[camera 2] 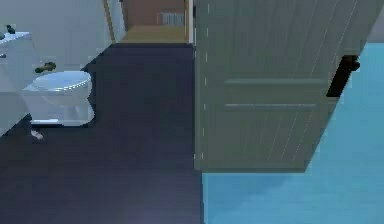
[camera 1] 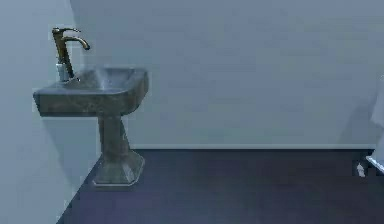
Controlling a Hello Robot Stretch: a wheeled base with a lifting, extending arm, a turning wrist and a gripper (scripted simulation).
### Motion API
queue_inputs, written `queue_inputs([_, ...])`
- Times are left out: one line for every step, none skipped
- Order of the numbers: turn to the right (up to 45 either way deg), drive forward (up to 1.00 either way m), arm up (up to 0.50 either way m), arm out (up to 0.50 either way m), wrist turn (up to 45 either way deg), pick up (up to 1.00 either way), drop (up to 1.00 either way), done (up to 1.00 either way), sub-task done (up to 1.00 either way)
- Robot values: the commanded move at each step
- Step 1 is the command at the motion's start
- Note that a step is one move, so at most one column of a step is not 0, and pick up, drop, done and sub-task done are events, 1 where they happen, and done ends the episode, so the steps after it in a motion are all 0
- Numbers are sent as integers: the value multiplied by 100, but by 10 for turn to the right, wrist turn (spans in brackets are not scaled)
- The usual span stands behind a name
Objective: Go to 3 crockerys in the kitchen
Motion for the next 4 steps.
queue_inputs([450,0,0,0,0,0,0,0,0])
queue_inputs([450,0,0,0,0,0,0,0,0])
queue_inputs([30,0,0,0,0,0,0,0,0])
queue_inputs([0,5,0,0,0,0,0,0,0])
